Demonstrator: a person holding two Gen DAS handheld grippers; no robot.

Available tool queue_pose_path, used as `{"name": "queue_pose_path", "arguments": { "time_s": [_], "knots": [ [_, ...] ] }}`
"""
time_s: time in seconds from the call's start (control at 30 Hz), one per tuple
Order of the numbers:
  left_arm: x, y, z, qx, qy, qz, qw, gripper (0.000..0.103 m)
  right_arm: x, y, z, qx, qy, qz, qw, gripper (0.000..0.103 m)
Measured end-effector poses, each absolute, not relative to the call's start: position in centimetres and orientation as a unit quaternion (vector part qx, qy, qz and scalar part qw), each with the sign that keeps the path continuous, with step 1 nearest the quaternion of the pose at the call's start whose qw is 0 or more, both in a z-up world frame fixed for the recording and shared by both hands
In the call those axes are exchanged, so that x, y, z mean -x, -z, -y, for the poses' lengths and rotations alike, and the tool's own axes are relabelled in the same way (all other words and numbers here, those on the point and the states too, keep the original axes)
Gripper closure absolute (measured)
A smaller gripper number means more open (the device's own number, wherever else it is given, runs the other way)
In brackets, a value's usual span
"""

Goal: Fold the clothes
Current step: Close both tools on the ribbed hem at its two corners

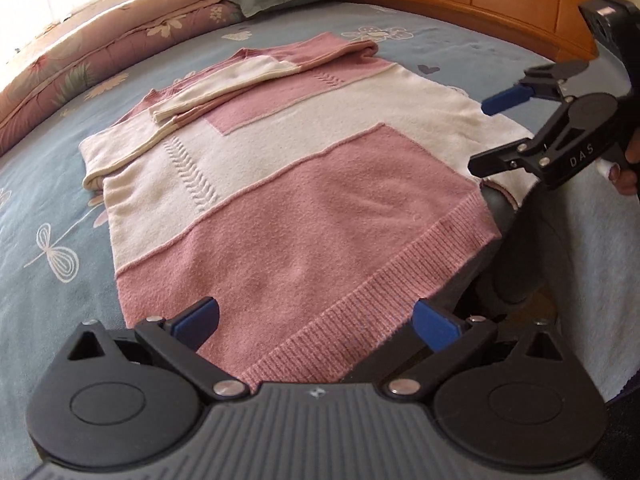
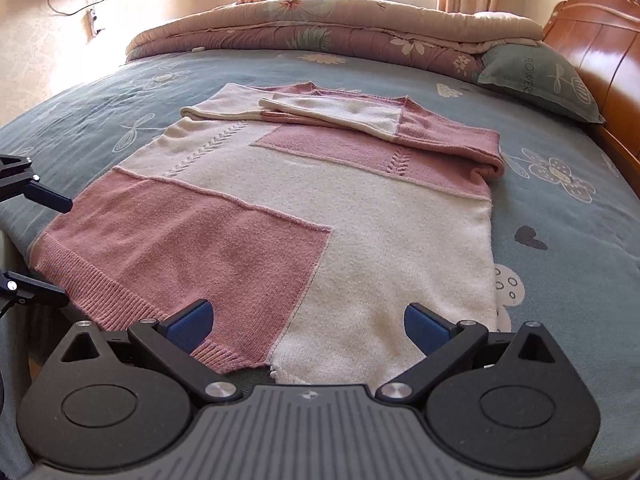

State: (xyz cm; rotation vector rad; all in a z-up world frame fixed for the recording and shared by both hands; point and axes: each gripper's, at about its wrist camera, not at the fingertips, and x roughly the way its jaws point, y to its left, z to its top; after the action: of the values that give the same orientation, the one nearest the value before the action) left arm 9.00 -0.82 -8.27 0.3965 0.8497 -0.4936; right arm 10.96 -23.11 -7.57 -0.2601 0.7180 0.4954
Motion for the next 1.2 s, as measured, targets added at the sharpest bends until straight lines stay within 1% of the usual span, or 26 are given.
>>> {"name": "queue_pose_path", "arguments": {
  "time_s": [0.1, 0.2, 0.33, 0.47, 0.63, 1.07, 1.2],
  "knots": [
    [-9.1, 9.4, 2.1, -0.230, 0.226, -0.400, 0.858, 0.001, -9.2, 7.7, 21.0, 0.223, -0.284, -0.315, 0.877, 0.000],
    [-9.3, 10.0, 2.7, -0.242, 0.227, -0.399, 0.855, 0.001, -7.7, 8.9, 18.9, 0.306, -0.317, -0.294, 0.849, 0.000],
    [-9.1, 10.2, 3.4, -0.244, 0.247, -0.397, 0.850, 0.001, -6.8, 10.8, 16.7, 0.353, -0.338, -0.286, 0.824, 0.000],
    [-9.0, 10.2, 3.9, -0.246, 0.255, -0.393, 0.848, 0.001, -6.9, 12.0, 15.5, 0.385, -0.311, -0.280, 0.823, 0.000],
    [-9.2, 10.3, 4.5, -0.250, 0.259, -0.391, 0.847, 0.001, -7.0, 10.6, 15.9, 0.378, -0.298, -0.254, 0.839, 0.000],
    [-10.1, 10.5, 5.8, -0.265, 0.252, -0.381, 0.849, 0.001, -7.4, 9.9, 16.5, 0.367, -0.288, -0.248, 0.849, 0.000],
    [-10.8, 9.8, 5.0, -0.243, 0.241, -0.380, 0.859, 0.001, -7.6, 9.8, 16.8, 0.352, -0.291, -0.257, 0.852, 0.000]
  ]
}}
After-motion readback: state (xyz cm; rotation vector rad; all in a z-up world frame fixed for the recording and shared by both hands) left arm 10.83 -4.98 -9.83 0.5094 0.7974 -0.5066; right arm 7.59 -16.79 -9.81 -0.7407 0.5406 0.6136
